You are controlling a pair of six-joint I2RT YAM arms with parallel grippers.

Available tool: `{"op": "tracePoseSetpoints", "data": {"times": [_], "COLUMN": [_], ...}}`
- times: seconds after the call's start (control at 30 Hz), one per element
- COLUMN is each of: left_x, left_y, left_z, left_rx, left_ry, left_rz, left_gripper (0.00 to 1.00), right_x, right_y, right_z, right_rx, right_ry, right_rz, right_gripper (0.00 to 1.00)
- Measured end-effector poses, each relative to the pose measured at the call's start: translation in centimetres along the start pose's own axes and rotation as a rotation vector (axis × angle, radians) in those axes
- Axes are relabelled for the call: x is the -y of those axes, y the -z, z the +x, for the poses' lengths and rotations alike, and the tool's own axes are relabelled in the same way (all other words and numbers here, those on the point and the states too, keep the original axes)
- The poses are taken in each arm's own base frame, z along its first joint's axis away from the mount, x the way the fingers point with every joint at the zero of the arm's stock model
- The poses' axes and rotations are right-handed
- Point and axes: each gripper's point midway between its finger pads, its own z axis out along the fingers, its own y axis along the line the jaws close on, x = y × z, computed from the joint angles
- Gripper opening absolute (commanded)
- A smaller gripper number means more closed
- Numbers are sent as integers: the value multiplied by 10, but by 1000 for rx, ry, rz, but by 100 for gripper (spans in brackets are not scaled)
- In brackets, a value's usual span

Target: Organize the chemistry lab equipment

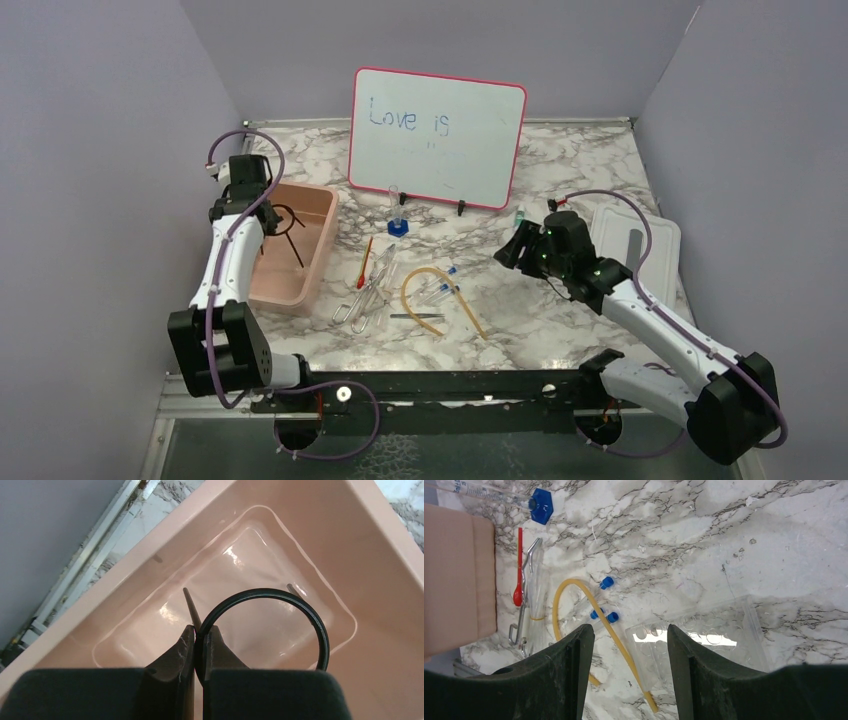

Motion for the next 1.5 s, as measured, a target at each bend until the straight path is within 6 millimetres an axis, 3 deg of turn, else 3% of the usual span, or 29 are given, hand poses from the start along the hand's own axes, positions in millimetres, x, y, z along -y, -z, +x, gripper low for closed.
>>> {"op": "tracePoseSetpoints", "data": {"times": [0.23,0.57,0.8,1.0,1.07,1.3,1.5], "left_x": [-2,-18,-20,-19,-18,-17,19], "left_y": [-25,-37,-42,-42,-41,-12,40], "left_z": [1,3,-1,-7,-12,-45,-85], "left_rx": [21,74,99,117,129,211,269], "left_ry": [157,321,371,373,359,300,195], "left_rz": [-70,-199,-228,-219,-211,-156,118], "left_gripper": [0,0,21,55,62,70,71], "right_x": [0,3,4,5,5,0,-5], "right_y": [-2,-5,-6,-6,-6,-5,-4], "right_z": [0,3,4,4,4,-2,-10], "right_rx": [-2,-14,-19,-19,-19,-5,9], "right_ry": [1,18,27,32,34,38,53], "right_rz": [1,12,16,16,15,5,-1], "right_gripper": [60,61,61,62,62,63,64]}}
